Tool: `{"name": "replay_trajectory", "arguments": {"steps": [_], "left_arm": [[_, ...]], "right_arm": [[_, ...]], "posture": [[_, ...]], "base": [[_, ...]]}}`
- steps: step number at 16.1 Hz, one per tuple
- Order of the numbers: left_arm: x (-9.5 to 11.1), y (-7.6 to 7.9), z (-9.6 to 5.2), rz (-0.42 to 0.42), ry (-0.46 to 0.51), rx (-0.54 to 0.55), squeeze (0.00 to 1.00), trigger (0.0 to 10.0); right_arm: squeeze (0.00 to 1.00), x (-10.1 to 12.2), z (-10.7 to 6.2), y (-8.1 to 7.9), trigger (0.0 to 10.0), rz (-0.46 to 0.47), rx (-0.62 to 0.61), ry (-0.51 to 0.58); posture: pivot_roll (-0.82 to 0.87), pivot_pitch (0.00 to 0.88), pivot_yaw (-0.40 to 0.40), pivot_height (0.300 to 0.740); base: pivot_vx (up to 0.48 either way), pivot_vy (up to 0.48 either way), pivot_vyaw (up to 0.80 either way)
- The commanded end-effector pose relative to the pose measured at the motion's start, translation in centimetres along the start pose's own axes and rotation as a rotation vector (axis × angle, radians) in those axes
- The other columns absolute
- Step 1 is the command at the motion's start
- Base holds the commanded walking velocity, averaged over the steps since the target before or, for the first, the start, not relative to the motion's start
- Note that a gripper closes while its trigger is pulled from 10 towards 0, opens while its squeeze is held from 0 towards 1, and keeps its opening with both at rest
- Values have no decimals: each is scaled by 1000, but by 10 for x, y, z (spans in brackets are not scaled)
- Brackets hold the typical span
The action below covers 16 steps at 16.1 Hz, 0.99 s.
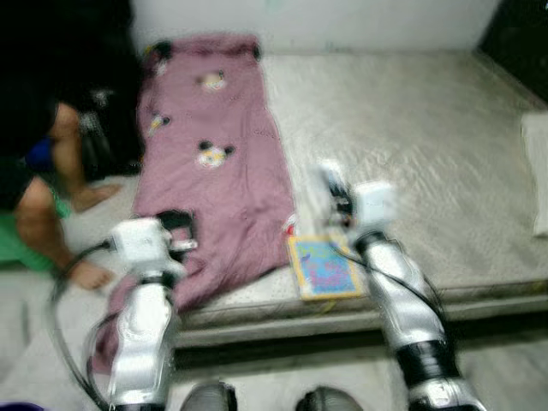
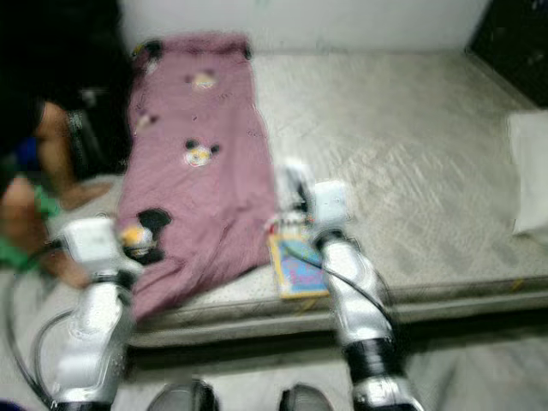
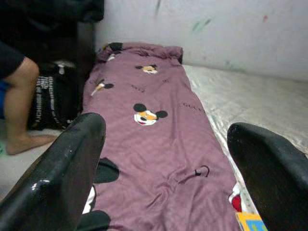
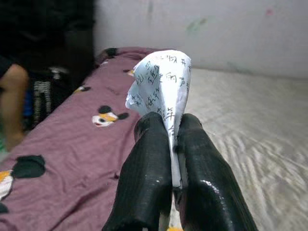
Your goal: Clean up the room
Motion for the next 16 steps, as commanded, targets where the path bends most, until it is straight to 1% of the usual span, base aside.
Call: {"name": "replay_trajectory", "arguments": {"steps": [1,4,6,10,11,12,14,16], "left_arm": [[0,-8,1,16,-4,25,0,10000],[-2,-8,1,15,-13,29,0,10000],[-2,-7,2,14,-19,29,0,10000],[-4,-8,2,27,-38,34,0,10000],[0,-8,2,16,-5,34,0,10000],[3,-7,3,27,14,33,0,10000],[3,-7,3,30,9,35,0,10000],[3,-6,3,29,10,36,0,10000]], "right_arm": [[0,7,5,-11,10000,19,41,28],[0,9,7,-17,10000,35,56,40],[0,11,9,-21,10000,30,66,44],[0,8,7,-19,10000,38,56,40],[0,8,7,-20,10000,28,61,40],[0,9,7,-21,10000,13,70,42],[0,11,8,-24,10000,-10,89,49],[0,10,7,-25,10000,-9,89,47]], "posture": [[-5,18,-39,740],[-10,18,-34,740],[-10,18,-34,740],[-10,21,-30,740],[-9,21,-30,740],[-10,26,-30,740],[-10,30,-30,740],[-10,32,-30,740]], "base": [[0,480,0],[0,480,0],[0,480,0],[0,480,0],[0,480,0],[0,0,0],[0,0,800],[0,0,800]]}}
Point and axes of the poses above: a point about 5 cm out from each wrist's last joint towards the gripper, its own z axis pointing out of the wrist towards the gripper, its own x axis along the axis of the wrist's last joint, y = z × x, the point moved 2 cm from there along z, pointing out of the wrist towards the gripper, and after that the axes turned 15 degrees about z, right-handed, at the moved point
